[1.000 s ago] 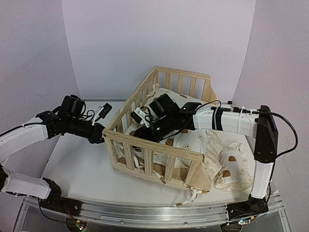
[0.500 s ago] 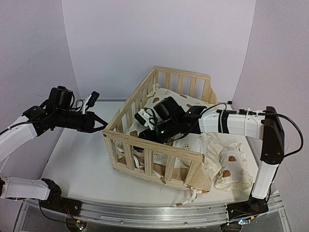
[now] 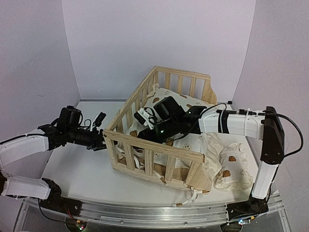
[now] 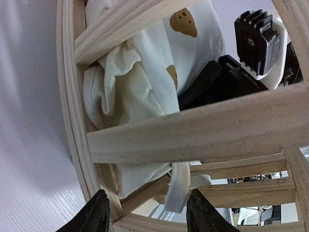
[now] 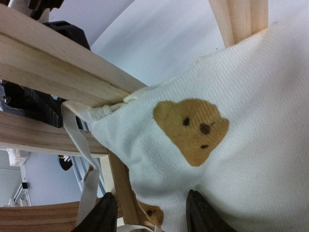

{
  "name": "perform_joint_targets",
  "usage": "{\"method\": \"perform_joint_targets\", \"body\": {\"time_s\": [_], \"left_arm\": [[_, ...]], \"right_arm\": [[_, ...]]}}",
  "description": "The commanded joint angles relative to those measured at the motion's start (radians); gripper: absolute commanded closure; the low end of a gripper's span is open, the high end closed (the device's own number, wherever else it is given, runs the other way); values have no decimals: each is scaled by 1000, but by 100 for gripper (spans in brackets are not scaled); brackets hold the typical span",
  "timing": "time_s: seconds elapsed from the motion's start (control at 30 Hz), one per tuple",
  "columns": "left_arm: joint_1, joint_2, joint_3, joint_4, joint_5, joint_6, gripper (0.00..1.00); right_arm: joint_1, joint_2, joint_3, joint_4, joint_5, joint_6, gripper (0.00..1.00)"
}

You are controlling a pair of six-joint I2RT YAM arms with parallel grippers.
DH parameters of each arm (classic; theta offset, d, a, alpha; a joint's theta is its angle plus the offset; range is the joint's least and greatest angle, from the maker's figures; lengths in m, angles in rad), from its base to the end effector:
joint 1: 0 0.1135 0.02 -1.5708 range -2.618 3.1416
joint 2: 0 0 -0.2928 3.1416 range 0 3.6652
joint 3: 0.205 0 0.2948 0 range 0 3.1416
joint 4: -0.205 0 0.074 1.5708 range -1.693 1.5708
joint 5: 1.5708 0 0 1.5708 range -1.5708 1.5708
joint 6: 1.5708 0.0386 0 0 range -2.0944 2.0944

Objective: Set up the pet bed

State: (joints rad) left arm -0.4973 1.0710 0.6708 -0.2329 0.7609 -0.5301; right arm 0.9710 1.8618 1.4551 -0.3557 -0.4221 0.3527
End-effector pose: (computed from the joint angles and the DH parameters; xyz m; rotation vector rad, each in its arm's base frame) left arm 0.2080 -0.1432 0.2530 0.4304 2.3195 -1.3809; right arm 0.2533 0.3984 0.2595 -0.9920 2.3428 1.0942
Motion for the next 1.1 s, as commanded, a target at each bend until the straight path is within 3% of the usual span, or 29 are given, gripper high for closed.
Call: {"method": "perform_joint_targets", "body": {"time_s": [0.0, 0.2, 0.27, 0.37, 0.5, 0.73, 0.83, 1.07], "left_arm": [[-8, 77, 13, 178, 145, 3, 49], [-9, 144, 19, 225, 198, -9, 61], [-9, 141, 15, 222, 220, 1, 69], [-7, 124, 96, -54, 117, 156, 86], [-7, 76, 234, -357, -170, 328, 100], [-9, -41, 390, -449, -429, 352, 100], [-9, -79, 445, -469, -530, 377, 100], [-9, -94, 485, -506, -603, 395, 100]], "right_arm": [[0, -41, 21, 52, -6, -5, 50], [0, -38, 28, 54, -10, -3, 52], [0, -35, 32, 55, -11, -1, 53], [0, -31, 32, 57, 0, 5, 54], [0, -34, 8, 57, 77, 32, 62], [2, -35, -26, 64, 182, 74, 74], [2, -41, -49, 66, 254, 79, 75], [2, -50, -83, 75, 338, 86, 75]]}}
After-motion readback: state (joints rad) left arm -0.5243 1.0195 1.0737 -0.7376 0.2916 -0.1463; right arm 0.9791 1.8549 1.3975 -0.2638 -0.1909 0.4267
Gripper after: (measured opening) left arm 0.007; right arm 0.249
